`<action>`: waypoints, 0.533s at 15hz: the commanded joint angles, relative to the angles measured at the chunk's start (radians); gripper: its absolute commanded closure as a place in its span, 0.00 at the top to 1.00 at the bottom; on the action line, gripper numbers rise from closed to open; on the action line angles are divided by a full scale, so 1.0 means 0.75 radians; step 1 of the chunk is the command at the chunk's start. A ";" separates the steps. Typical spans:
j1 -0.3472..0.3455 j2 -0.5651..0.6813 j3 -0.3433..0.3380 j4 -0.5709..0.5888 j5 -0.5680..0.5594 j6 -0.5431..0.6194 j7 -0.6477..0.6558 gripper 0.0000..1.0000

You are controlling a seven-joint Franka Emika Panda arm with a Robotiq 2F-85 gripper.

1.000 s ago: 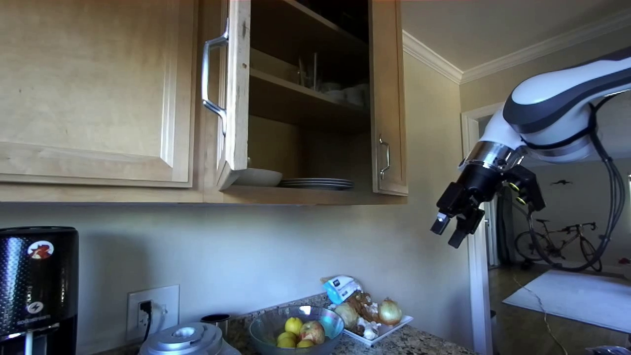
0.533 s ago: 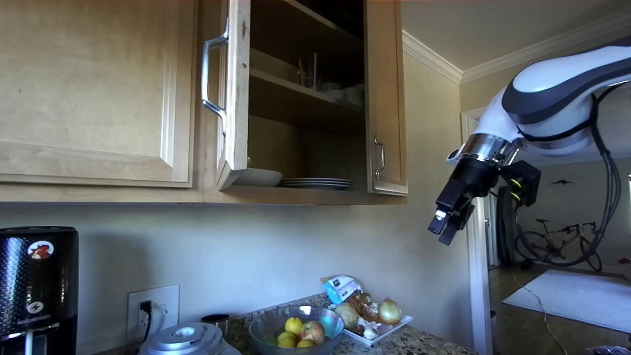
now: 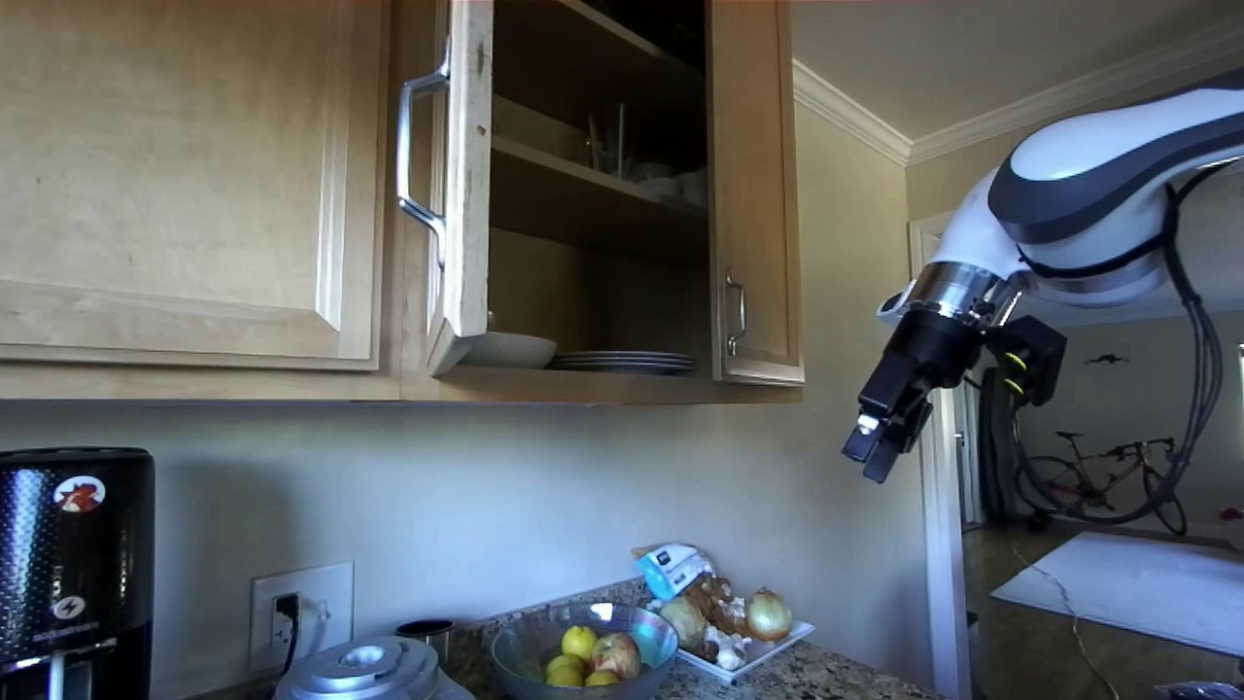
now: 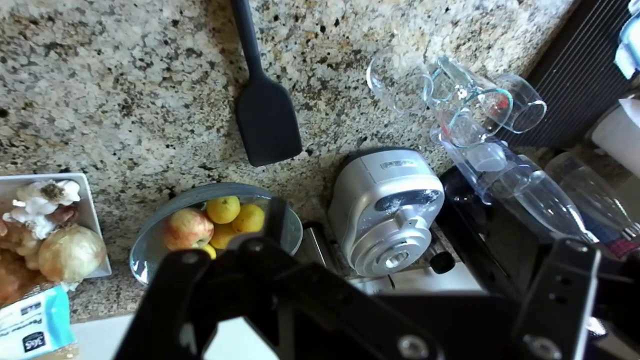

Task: Close the doors of the top kitchen cabinet to the right

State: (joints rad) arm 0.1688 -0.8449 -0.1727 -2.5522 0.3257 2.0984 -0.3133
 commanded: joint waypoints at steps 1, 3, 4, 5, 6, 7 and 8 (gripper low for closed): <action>0.026 -0.061 0.046 0.007 0.025 -0.039 -0.007 1.00; 0.047 -0.093 0.085 0.008 0.022 -0.040 -0.006 1.00; 0.049 -0.164 0.090 0.015 0.006 -0.103 -0.008 1.00; 0.067 -0.170 0.107 0.024 0.011 -0.102 -0.012 1.00; 0.080 -0.195 0.124 0.033 0.015 -0.113 -0.010 1.00; 0.099 -0.230 0.142 0.040 0.020 -0.124 -0.013 1.00; 0.117 -0.260 0.161 0.046 0.023 -0.123 -0.012 1.00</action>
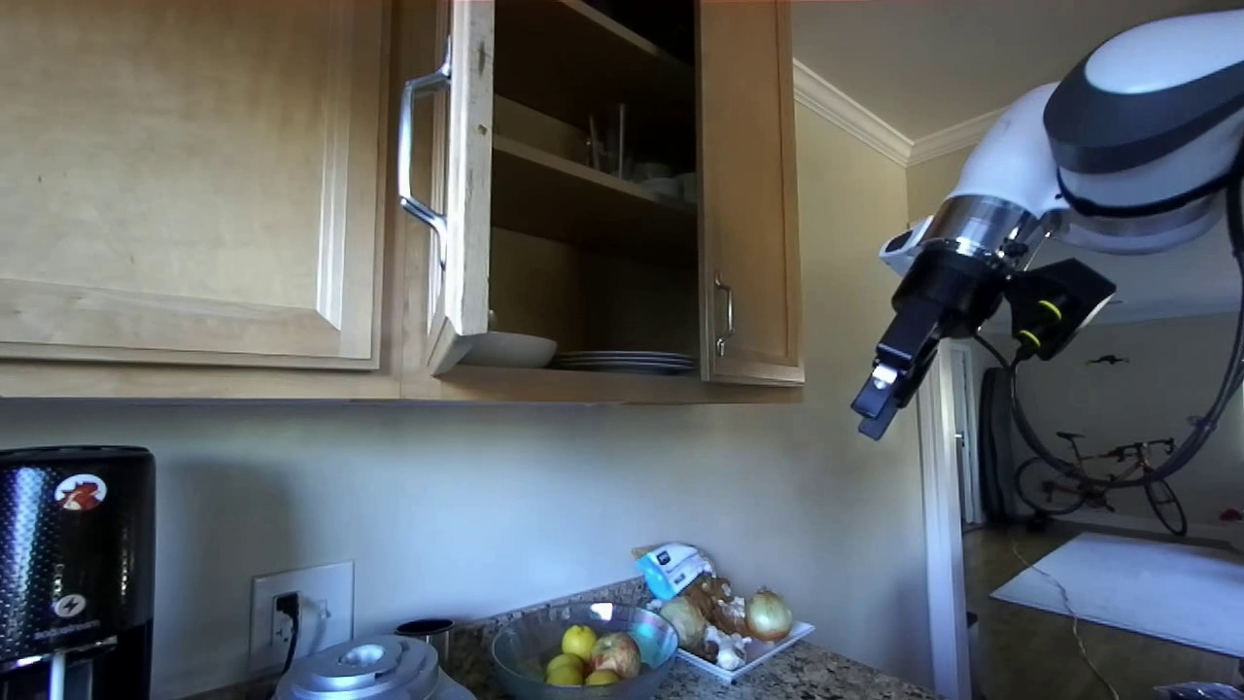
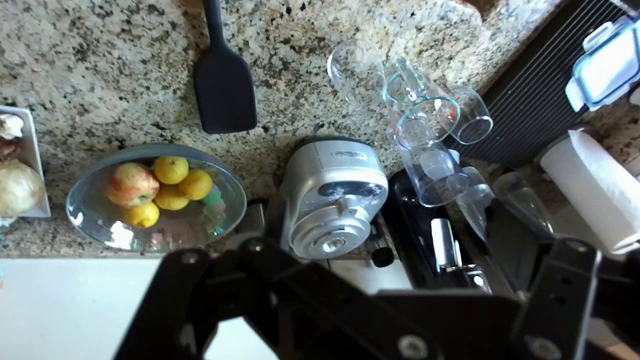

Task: Close the doors of the top kitchen cabinet to the right

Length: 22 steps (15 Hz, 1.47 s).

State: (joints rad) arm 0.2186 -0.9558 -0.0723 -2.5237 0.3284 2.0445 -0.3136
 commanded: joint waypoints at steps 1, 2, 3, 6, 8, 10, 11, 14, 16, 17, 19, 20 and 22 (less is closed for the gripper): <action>0.074 -0.128 0.032 0.013 0.018 -0.037 -0.034 1.00; 0.097 -0.142 0.040 0.021 0.017 -0.030 -0.048 1.00; 0.118 -0.156 0.044 0.025 0.018 -0.024 -0.058 1.00; 0.175 -0.183 0.045 0.028 0.017 0.010 -0.115 1.00; 0.207 -0.191 0.042 0.027 0.018 0.041 -0.162 1.00; 0.240 -0.193 0.035 0.023 0.026 0.077 -0.205 1.00; 0.247 -0.194 0.036 0.018 0.029 0.103 -0.211 1.00; 0.259 -0.201 0.044 0.005 0.044 0.188 -0.198 1.00; 0.263 -0.202 0.046 0.001 0.038 0.237 -0.196 1.00; 0.257 -0.202 0.049 0.001 0.034 0.244 -0.180 1.00; 0.246 -0.167 0.049 0.034 0.004 0.199 -0.171 1.00; 0.246 -0.165 0.049 0.034 0.004 0.199 -0.171 1.00; 0.246 -0.162 0.049 0.034 0.004 0.199 -0.171 1.00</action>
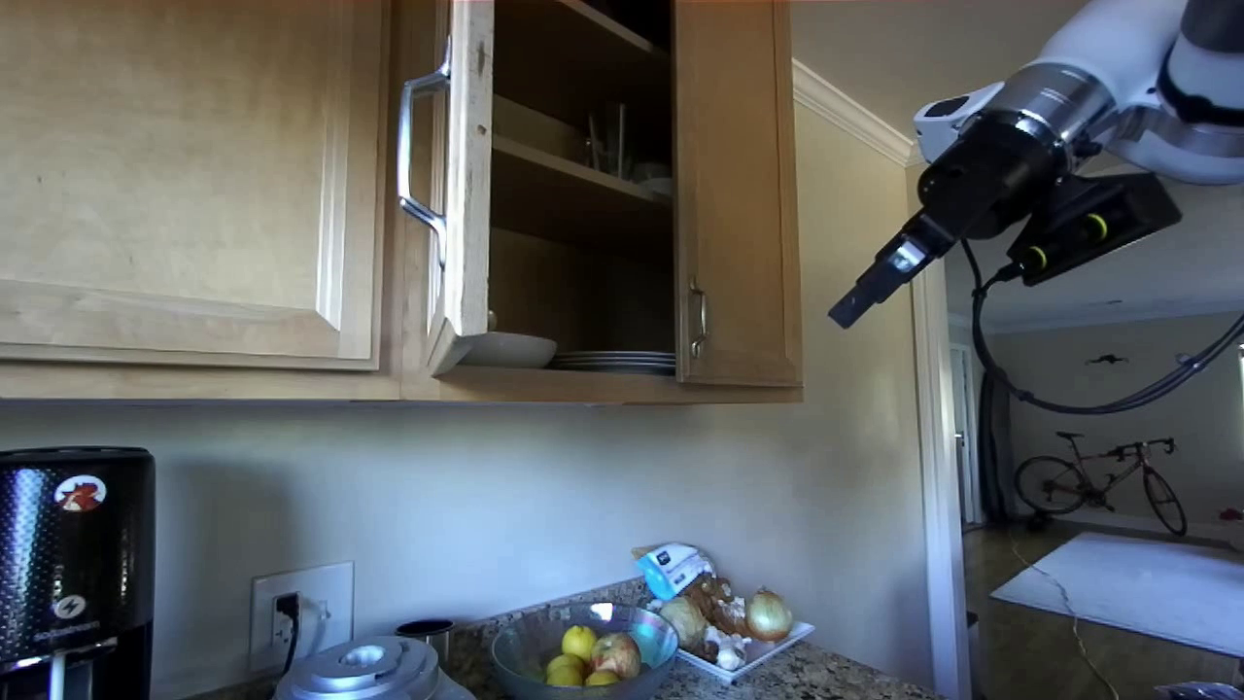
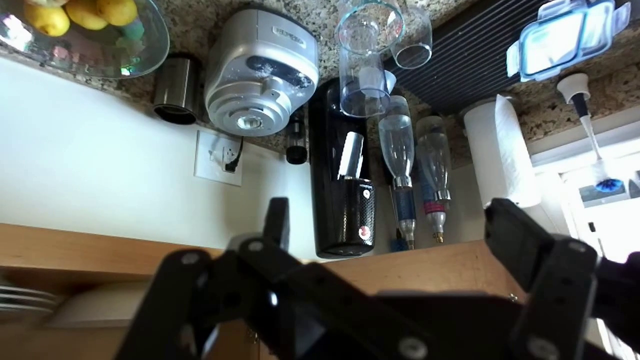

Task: Close the doors of the top kitchen cabinet to the right

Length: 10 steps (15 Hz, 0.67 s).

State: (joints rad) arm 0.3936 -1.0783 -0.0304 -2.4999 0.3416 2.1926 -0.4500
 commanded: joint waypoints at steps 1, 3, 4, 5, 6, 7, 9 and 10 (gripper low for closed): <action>0.013 0.002 -0.007 0.003 -0.014 0.001 0.011 1.00; 0.029 0.008 -0.006 -0.001 0.015 0.057 0.007 1.00; 0.036 0.017 -0.005 -0.002 0.023 0.097 -0.003 1.00; 0.047 0.009 -0.011 -0.008 0.028 0.109 -0.008 1.00; 0.054 0.013 -0.013 -0.010 0.025 0.137 -0.018 1.00; 0.067 0.015 -0.018 -0.011 0.023 0.156 -0.031 1.00; 0.091 0.021 -0.023 -0.011 0.019 0.186 -0.041 1.00; 0.114 0.024 -0.033 -0.011 0.021 0.202 -0.059 1.00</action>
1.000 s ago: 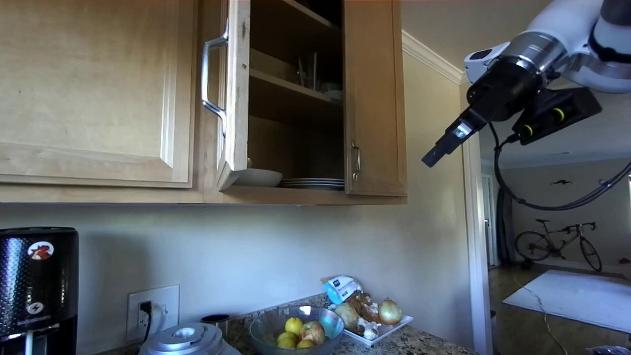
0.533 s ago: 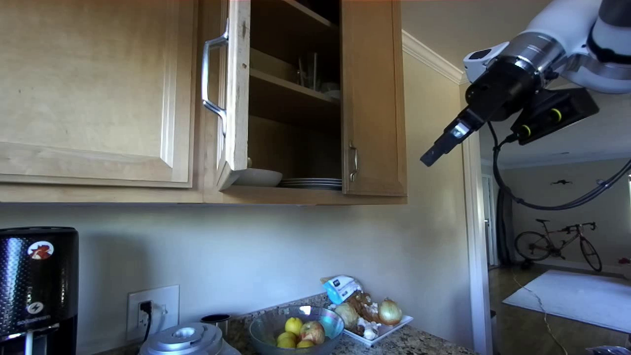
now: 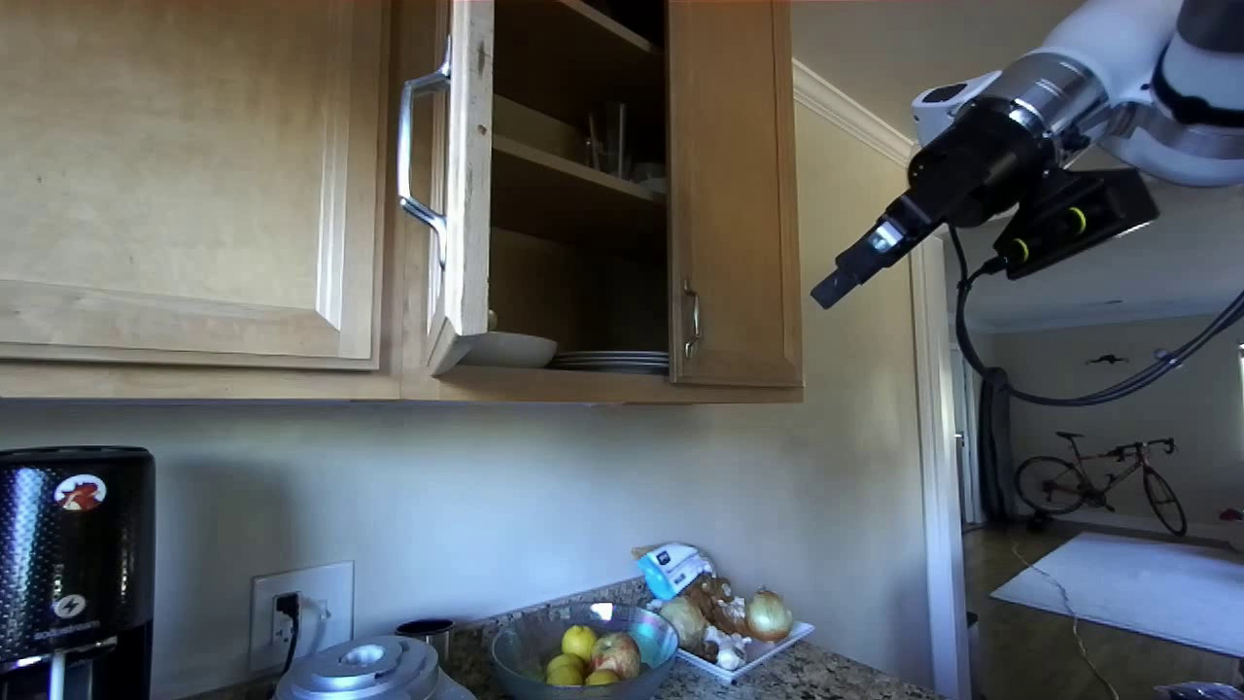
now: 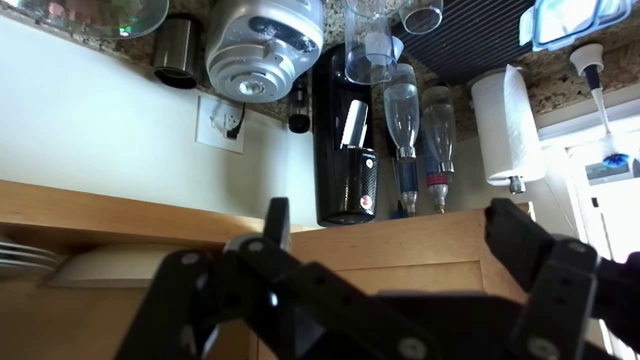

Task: Close the doors of the top kitchen cabinet to the right

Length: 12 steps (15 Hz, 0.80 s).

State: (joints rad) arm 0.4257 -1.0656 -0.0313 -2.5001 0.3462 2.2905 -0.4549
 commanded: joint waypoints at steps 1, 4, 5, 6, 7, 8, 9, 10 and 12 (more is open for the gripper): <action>0.087 0.010 -0.036 -0.011 0.011 0.092 -0.070 1.00; 0.127 0.015 -0.050 -0.012 0.008 0.134 -0.100 1.00; 0.134 0.017 -0.053 -0.012 0.008 0.141 -0.097 1.00; 0.141 0.018 -0.055 -0.011 0.008 0.142 -0.095 1.00; 0.145 0.020 -0.057 -0.011 0.008 0.144 -0.091 1.00; 0.186 0.267 -0.025 0.103 0.041 0.276 -0.080 1.00; 0.200 0.289 -0.026 0.111 0.045 0.304 -0.077 1.00; 0.223 0.343 -0.031 0.139 0.046 0.340 -0.074 1.00; 0.200 0.244 -0.029 0.070 0.001 0.302 -0.049 1.00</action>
State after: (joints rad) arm 0.5660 -0.8806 -0.0457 -2.4490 0.3611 2.5176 -0.5024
